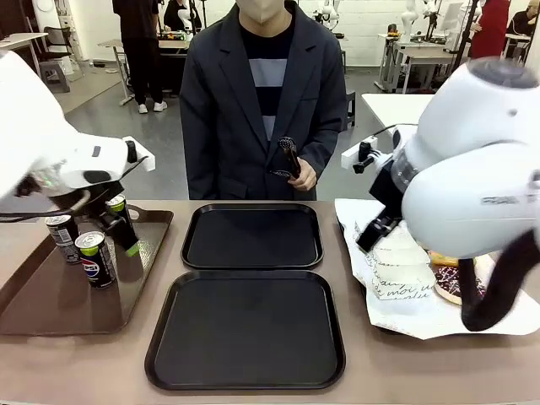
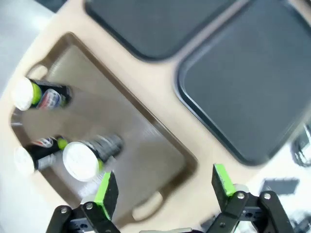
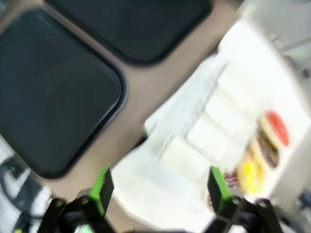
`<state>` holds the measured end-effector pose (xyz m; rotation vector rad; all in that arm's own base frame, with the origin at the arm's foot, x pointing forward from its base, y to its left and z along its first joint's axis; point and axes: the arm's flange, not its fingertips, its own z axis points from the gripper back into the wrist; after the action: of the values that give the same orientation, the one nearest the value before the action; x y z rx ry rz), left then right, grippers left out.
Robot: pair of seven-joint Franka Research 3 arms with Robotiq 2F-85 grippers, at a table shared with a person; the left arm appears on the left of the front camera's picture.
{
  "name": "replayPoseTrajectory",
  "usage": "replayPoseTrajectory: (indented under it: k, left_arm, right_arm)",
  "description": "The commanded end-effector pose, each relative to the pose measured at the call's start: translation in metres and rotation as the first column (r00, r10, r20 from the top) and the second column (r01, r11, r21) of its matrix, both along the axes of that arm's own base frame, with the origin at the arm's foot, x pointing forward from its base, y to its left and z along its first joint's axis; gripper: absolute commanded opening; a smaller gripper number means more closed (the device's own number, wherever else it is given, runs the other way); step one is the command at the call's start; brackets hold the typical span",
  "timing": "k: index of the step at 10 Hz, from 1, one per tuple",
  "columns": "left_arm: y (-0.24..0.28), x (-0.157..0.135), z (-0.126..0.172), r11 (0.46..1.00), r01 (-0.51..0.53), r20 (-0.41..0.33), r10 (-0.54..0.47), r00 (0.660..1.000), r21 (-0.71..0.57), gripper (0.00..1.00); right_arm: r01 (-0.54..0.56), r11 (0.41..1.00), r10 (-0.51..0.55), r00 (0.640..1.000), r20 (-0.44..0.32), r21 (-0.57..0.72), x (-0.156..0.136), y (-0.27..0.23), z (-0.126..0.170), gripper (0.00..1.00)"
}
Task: Set up donuts and drinks on trays.
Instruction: Pick up one Pepsi coke and place it on the Flat Tray.
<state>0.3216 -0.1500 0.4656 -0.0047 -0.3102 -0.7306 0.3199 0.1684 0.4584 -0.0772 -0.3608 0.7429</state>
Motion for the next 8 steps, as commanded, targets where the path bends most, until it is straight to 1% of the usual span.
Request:
replayPoseTrajectory:
  k: [1, 2, 3, 4, 5, 6, 7, 8]
  left_arm:
    - [0.057, -0.103, -0.029, 1.0, -0.01, -0.131, 0.007, 0.991, -0.021, 1.0]
    - [0.06, -0.111, -0.033, 1.0, -0.009, -0.147, 0.005, 0.989, -0.027, 1.0]
    - [0.062, -0.104, -0.038, 0.999, -0.052, -0.049, 0.052, 0.997, 0.013, 1.0]
    - [0.02, -0.044, 0.024, 1.0, 0.005, -0.143, -0.006, 0.99, -0.008, 1.0]
    - [0.02, -0.044, 0.024, 1.0, 0.005, -0.143, -0.006, 0.99, -0.008, 1.0]
    - [0.02, -0.044, 0.024, 1.0, 0.005, -0.143, -0.006, 0.99, -0.008, 1.0]
    - [0.03, -0.053, 0.034, 1.0, -0.013, -0.137, 0.014, 0.99, 0.002, 1.0]
    - [0.065, -0.039, 0.034, 0.957, -0.091, -0.17, 0.045, 0.984, -0.276, 1.0]
  right_arm:
    - [-0.005, 0.998, -0.003, 0.99, -0.141, -0.056, -0.127, -0.054, -0.039, 1.0]
    - [-0.027, 0.998, 0.017, 0.981, -0.194, -0.052, -0.14, -0.06, -0.039, 1.0]
    - [-0.004, 0.998, -0.004, 0.99, -0.14, -0.06, -0.129, -0.068, -0.042, 1.0]
    - [-0.002, 0.997, -0.01, 0.989, -0.148, -0.078, -0.053, -0.014, 0.022, 1.0]
    - [-0.002, 0.997, -0.01, 0.989, -0.148, -0.078, -0.053, -0.014, 0.022, 1.0]
    - [0.0, 0.996, -0.015, 0.986, -0.168, -0.091, -0.075, -0.023, 0.036, 1.0]
    - [0.074, 0.976, -0.029, 0.977, -0.213, 0.207, -0.059, -0.052, 0.03, 1.0]
    - [0.209, 0.872, -0.107, 0.964, -0.244, 0.443, -0.049, -0.098, 0.023, 1.0]
